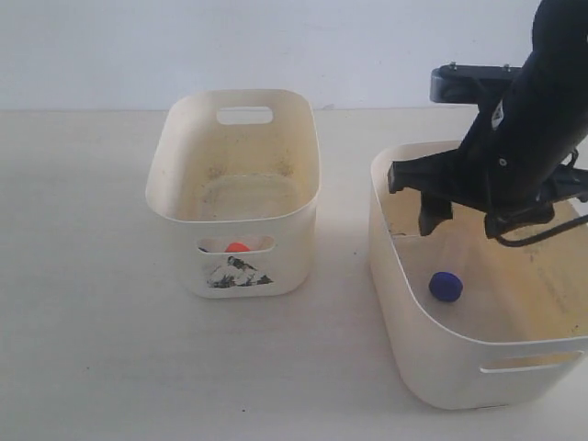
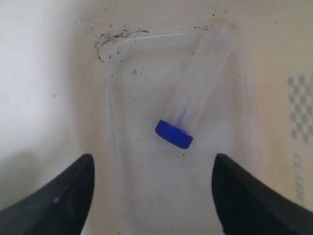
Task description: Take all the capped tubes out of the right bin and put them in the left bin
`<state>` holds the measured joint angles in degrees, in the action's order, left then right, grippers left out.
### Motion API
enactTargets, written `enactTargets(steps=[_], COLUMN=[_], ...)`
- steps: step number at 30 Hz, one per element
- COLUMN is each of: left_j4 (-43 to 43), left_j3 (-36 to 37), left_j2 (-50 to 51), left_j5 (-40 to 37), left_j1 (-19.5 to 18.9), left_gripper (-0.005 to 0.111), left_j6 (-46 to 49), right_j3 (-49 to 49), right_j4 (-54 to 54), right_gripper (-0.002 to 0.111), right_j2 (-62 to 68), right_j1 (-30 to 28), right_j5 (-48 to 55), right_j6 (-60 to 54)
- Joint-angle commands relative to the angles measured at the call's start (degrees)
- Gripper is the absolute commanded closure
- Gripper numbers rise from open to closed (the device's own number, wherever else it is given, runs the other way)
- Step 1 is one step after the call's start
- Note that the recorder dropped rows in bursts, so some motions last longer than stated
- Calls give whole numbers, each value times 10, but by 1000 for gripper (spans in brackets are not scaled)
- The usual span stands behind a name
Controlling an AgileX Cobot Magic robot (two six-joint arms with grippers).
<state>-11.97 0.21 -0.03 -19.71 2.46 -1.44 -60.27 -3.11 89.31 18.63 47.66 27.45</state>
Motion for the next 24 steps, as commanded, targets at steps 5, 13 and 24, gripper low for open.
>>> enactTargets(steps=[5,13,24], left_j4=[2,2,2], left_j3=[-2,-2,-2], left_j2=[0,0,0], left_j5=[2,2,2], left_j1=[1,1,1], left_gripper=[102,102,102], left_j6=[-5,-5,-5], right_j3=[2,2,2], right_j4=[-1,-6,-83], right_gripper=[40,40,40], right_j2=[34,67,101], right_j1=[-4,-4,-4], right_j5=[-14,-21,-30], right_j6=[108,151,225])
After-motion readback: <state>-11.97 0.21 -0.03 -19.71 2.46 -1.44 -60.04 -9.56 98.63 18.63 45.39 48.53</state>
